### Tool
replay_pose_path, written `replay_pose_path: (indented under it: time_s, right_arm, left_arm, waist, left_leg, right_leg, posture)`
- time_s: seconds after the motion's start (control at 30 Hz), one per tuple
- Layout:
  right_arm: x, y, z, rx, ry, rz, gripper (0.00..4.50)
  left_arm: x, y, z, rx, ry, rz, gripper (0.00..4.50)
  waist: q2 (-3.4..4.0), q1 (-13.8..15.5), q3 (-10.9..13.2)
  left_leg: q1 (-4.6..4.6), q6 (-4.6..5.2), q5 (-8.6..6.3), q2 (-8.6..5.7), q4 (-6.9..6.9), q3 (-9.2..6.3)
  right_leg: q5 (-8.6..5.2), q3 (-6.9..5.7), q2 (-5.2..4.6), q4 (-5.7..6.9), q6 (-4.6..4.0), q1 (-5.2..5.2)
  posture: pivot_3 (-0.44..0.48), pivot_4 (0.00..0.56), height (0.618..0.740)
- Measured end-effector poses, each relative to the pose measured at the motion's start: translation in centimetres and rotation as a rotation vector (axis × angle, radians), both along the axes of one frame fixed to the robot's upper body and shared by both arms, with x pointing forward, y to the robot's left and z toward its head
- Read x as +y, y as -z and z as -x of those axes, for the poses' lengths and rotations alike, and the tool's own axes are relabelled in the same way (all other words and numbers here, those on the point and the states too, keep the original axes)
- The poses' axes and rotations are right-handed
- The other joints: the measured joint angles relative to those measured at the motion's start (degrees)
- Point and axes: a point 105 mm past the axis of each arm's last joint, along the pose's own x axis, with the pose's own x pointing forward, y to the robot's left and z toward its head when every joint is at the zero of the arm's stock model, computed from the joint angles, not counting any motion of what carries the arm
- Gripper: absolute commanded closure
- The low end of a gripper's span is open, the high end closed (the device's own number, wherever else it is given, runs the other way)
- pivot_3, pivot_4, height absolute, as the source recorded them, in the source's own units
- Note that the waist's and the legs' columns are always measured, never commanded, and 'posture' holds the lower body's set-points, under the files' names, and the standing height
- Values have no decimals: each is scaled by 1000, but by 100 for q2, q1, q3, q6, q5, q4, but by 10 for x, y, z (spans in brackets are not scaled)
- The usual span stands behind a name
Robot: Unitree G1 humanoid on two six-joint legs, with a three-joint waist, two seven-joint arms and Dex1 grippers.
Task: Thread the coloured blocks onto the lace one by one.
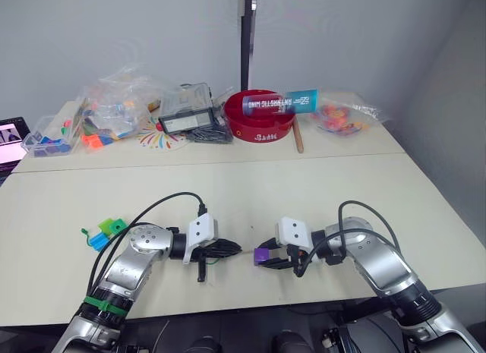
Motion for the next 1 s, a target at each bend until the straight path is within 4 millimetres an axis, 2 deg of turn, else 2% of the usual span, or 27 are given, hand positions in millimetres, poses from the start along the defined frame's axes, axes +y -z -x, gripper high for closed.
replay_pose_path:
  time_s: [0.53, 0.73, 0.93, 1.0]
  right_arm:
    - [-6, 1, -5, 14, 13, -28, 3338]
    - [-15, -4, -15, -22, 52, 2, 3338]
    - [-14, -4, -16, -30, 51, 0, 3338]
    - [-15, -4, -16, -31, 53, 1, 2262]
  left_arm:
    - [2, 1, 1, 6, 9, -13, 4500]
    - [3, 1, 0, 2, -2, -14, 4500]
    - [3, 4, 3, 11, -4, -13, 4500]
    - [4, 4, 4, 13, -4, -13, 4500]
  waist:
    - [0, 68, 0]
    - [0, 95, 0]
    - [0, 82, 0]
    - [0, 85, 0]
  left_leg:
    - [0, -1, 0, -1, 7, 2]
    - [-18, 1, -1, -1, 37, -2]
    - [-19, 5, -3, 4, 38, -1]
    - [-19, 5, -3, 5, 39, -1]
  right_leg:
    - [0, 1, -3, 0, 0, 4]
    - [0, -5, -1, 4, 0, 0]
    - [0, -3, 0, 2, 0, 0]
    - [0, -4, 0, 1, 0, 1]
  posture:
    - [0, 150, 740]
    - [0, 150, 740]
    - [0, 150, 740]
    - [0, 150, 740]
